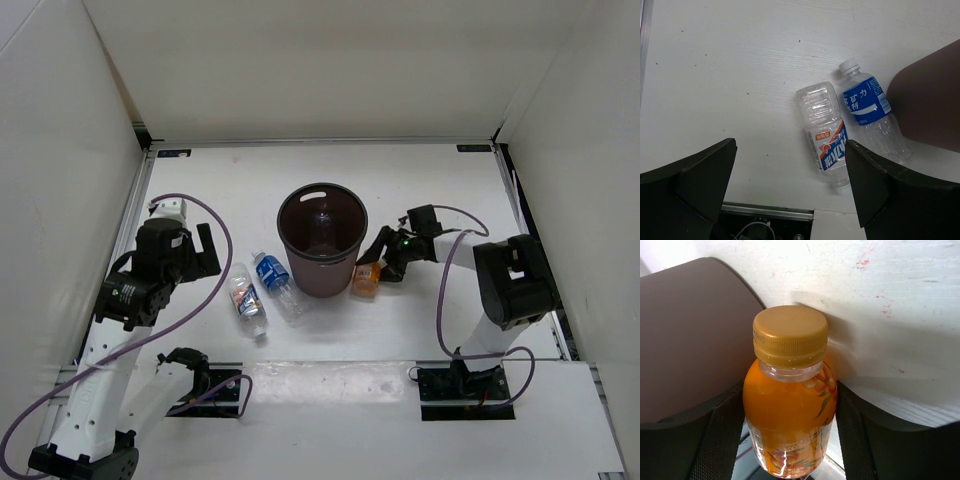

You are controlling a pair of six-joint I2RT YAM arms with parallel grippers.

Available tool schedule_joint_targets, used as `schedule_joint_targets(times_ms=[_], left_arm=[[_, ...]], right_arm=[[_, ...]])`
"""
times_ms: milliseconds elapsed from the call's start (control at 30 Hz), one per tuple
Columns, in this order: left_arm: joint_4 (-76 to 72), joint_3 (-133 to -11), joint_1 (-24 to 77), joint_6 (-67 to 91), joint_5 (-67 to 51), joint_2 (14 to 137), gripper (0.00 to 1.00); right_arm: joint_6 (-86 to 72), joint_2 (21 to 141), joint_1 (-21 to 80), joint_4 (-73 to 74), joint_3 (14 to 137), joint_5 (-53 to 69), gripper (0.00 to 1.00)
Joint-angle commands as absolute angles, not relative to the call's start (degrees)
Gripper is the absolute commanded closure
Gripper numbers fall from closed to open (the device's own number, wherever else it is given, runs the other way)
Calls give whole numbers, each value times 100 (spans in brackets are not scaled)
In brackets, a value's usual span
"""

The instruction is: Put the plastic bottles in the bin

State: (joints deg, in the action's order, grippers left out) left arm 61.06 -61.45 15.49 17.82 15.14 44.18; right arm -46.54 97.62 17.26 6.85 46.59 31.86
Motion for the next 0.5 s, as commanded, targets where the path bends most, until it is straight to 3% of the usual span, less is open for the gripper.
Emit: schedule_joint_targets(times_ms=[0,33,100,133,267,333,467], left_arm=[[6038,-6231,1538,1723,1406,4421,0],[6047,-6231,1547,1731,1406,4421,0],[6038,-6231,1547,1723,1415,4421,0],[6064,-6223,1547,1723,1406,4430,0],[6047,-6223,1547,1723,1406,4429,0],[6038,-6231,1547,1723,1415,4447,0],[6056,-6240,1556,1696,1371,4526,0]], right_arm=[[-4685,9862,1556,370,4308,3287,42],[-4711,9835,1521,273,4263,3409,42],[-4702,9704,1346,124,4018,3568,57],[-4693,9599,1301,88,3964,3699,75],[-4614,8846,732,367,3639,3841,97],[-4614,8509,581,553,3621,3850,100],[-4869,6413,167,738,3586,3894,100]])
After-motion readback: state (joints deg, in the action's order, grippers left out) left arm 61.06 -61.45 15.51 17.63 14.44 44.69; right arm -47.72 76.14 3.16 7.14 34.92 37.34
